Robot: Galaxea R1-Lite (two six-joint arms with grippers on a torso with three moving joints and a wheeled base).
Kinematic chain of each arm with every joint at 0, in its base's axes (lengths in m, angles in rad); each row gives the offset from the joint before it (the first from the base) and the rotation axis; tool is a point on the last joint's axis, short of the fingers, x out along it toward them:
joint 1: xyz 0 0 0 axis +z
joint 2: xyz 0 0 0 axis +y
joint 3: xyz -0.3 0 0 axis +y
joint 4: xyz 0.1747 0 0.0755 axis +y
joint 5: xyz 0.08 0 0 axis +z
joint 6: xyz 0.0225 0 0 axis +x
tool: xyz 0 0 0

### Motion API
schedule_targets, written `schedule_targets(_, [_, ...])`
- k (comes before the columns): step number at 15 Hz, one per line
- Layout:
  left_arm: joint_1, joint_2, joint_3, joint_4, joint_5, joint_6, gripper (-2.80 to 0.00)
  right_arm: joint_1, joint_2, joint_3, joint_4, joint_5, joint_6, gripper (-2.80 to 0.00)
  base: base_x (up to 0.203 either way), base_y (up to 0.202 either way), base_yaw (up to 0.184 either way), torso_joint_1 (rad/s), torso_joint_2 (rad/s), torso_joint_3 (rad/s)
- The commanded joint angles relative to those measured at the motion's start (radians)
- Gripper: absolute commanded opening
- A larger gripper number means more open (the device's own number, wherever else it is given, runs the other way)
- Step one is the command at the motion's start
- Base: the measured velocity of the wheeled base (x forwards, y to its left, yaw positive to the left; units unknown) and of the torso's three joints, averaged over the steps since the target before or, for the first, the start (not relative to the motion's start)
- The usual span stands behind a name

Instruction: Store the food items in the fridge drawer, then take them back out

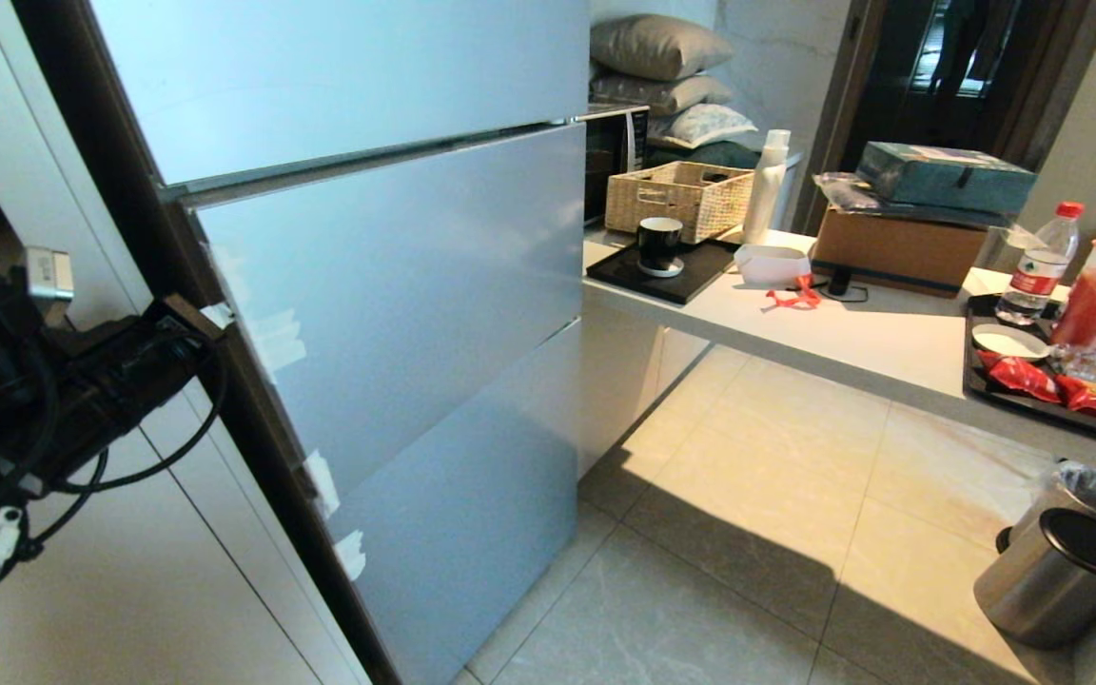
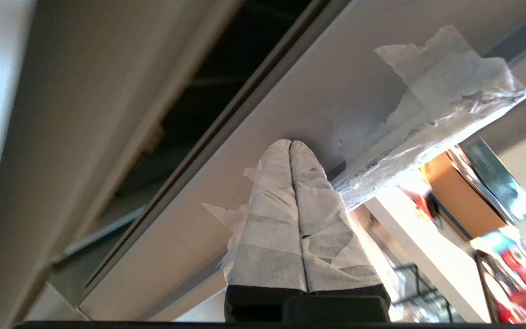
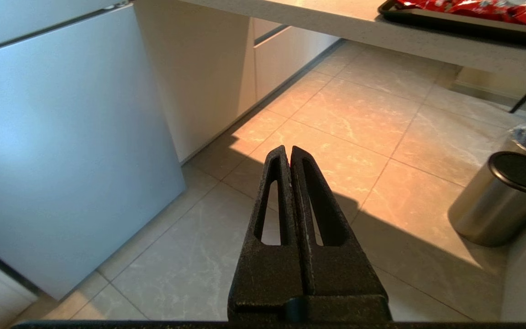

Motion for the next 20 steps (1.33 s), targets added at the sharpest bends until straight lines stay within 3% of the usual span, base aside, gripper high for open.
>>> schedule_targets(1, [-0.015,-0.052,0.038,-0.007,-0.002,-0.003,-2.8,0.0,0.002,0.0,0.0,0.0,0.0,-2.8,0.0,0.0,0.0,0.0,0.0,0.0])
schedule_targets(6, [-0.103,-0.205,0.186,-0.001,-0.038,0.006,-2.8,0.0,0.001,0.0,0.0,0.0,0.0,-2.8,0.0,0.0,0.0,0.0,0.0,0.0])
schedule_targets(9, [-0.191,-0.326,0.309,0.001,-0.043,0.063,-2.8,0.001,0.0,0.0,0.0,0.0,0.0,-2.8,0.0,0.0,0.0,0.0,0.0,0.0])
schedule_targets(13, [-0.197,-0.445,0.386,0.012,-0.034,0.08,-2.8,0.0,0.0,0.0,0.0,0.001,0.0,-2.8,0.0,0.0,0.0,0.0,0.0,0.0])
schedule_targets(20, [-0.004,-0.053,-0.018,-0.001,0.279,0.072,-2.8,0.001,0.001,0.0,0.0,0.0,0.0,-2.8,0.0,0.0,0.0,0.0,0.0,0.0])
